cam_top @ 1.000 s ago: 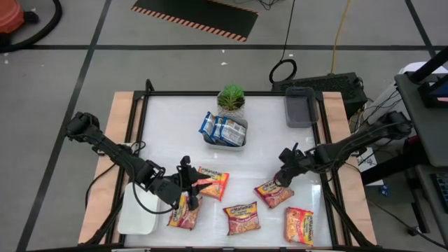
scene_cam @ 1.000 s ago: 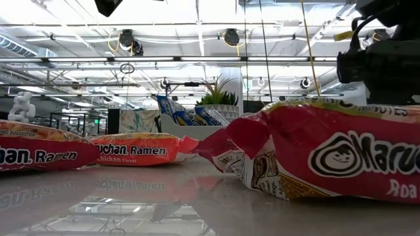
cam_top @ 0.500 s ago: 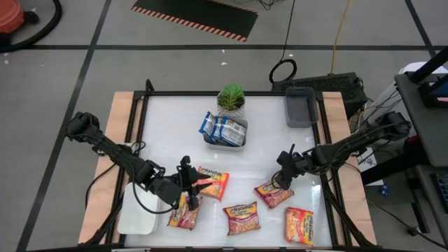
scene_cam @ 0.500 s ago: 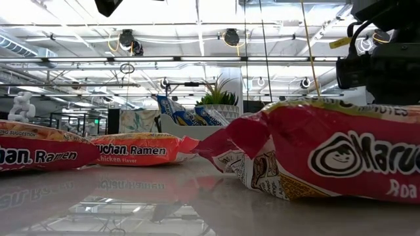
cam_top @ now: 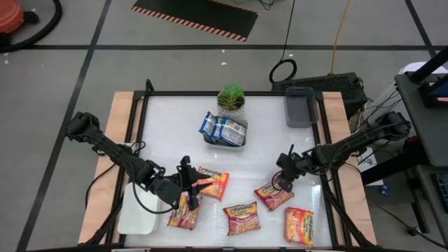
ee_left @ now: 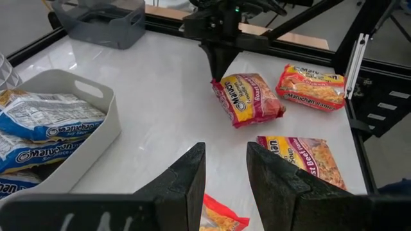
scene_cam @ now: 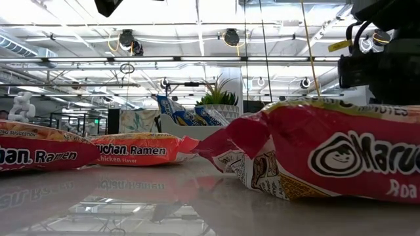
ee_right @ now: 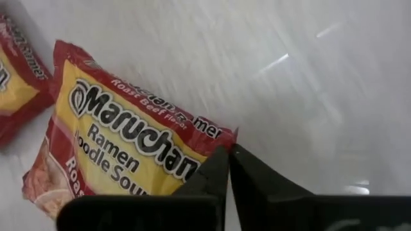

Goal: Sort Maruchan noodles
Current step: Put the right red noodle pack into the black bin

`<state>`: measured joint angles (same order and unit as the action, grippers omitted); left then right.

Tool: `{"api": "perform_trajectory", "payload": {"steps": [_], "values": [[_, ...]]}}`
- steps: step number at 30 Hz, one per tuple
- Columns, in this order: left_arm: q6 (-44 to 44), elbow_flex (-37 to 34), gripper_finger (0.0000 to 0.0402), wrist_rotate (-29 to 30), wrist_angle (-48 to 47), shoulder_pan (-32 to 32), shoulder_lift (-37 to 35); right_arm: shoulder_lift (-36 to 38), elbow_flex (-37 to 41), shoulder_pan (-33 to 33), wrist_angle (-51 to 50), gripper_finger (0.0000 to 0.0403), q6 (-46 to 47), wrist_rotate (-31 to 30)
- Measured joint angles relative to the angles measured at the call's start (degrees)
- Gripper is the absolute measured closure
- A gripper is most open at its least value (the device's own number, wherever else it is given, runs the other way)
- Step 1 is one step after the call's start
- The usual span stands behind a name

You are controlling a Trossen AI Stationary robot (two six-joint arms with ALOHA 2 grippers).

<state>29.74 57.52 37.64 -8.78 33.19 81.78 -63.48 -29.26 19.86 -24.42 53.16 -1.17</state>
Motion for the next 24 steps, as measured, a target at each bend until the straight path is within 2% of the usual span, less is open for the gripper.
{"api": "perform_trajectory", "payload": {"steps": [6,11,15,24], "values": [[0.0,0.0,0.0284,0.0,0.0,-0.1,0.0,1.4,0.0,-0.1,2.1,0.0401,-6.1,-0.1],[0.7,0.0,0.0284,0.0,0.8,-0.3,0.0,6.0,0.0,-0.7,6.5,0.0402,-12.0,-1.5],[-0.6,0.0,0.0284,0.0,4.4,-0.6,0.0,10.5,0.0,-0.8,7.8,0.0402,-16.4,-4.1],[-9.2,0.0,0.0284,0.1,16.6,-3.5,1.7,19.0,0.0,-3.3,10.9,0.0403,-25.0,-9.4]]}}
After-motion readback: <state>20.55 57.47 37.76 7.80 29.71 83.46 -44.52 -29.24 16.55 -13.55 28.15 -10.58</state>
